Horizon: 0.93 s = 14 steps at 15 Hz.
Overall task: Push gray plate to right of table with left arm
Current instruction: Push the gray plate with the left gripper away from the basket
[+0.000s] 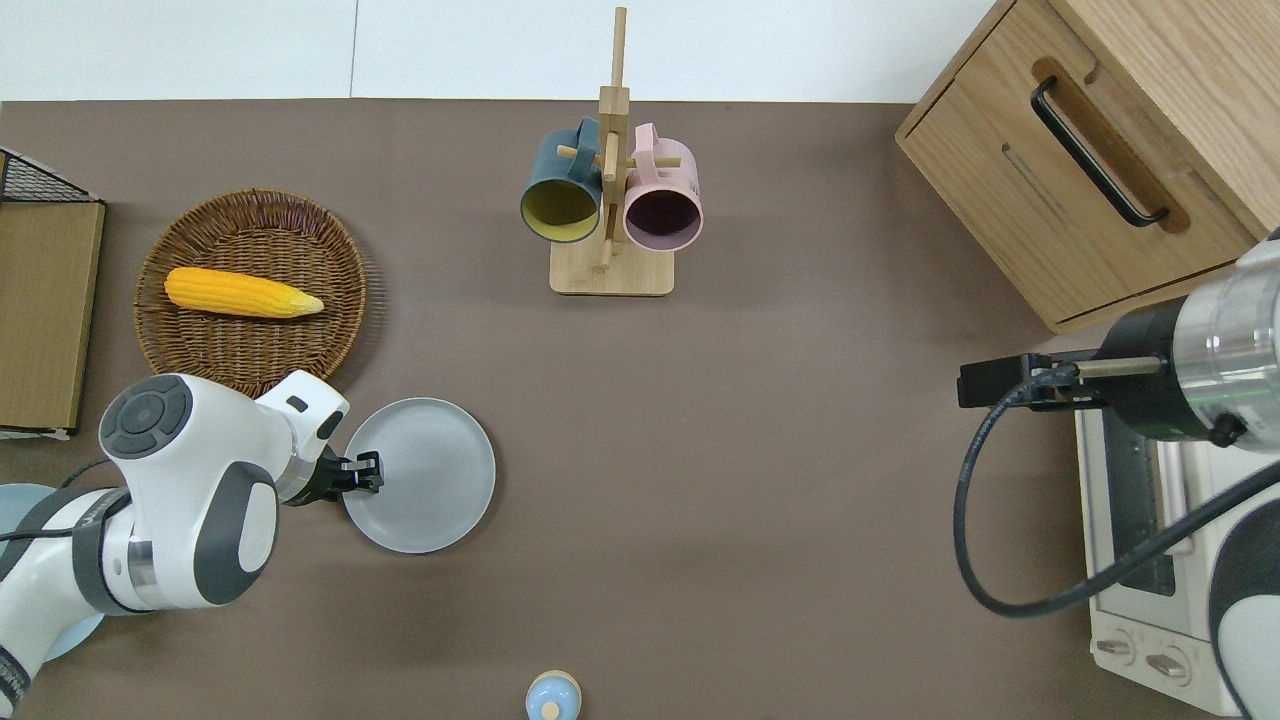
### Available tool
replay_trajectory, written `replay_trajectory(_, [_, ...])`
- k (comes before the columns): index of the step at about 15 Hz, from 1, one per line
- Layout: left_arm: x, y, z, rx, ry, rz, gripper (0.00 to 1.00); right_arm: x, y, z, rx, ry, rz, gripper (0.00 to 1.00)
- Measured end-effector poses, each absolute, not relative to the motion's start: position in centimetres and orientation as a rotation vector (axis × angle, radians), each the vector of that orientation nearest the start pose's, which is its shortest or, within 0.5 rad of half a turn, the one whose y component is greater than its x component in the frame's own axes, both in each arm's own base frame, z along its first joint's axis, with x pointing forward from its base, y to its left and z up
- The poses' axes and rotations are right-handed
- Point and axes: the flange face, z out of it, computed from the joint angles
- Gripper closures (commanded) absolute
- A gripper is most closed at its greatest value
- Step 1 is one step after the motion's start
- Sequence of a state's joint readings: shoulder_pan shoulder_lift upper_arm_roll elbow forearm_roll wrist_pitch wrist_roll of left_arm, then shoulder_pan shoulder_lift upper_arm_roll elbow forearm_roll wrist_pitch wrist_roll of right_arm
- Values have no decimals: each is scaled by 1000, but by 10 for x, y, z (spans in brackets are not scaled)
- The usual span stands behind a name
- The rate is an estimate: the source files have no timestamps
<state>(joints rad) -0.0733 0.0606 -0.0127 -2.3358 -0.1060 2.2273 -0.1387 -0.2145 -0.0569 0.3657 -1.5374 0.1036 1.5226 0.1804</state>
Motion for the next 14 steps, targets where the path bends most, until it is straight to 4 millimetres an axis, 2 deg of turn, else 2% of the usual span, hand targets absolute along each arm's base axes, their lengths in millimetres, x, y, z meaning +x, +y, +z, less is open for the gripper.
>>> replay_trajectory(12, [490,-43,300,-3198,-152,273,1000,524,98,665,-3053,34,-37,5])
replay_trajectory(14, [490,-42,302,-3203,-156,266,1000,524,98,665,-3053,34,-37,5])
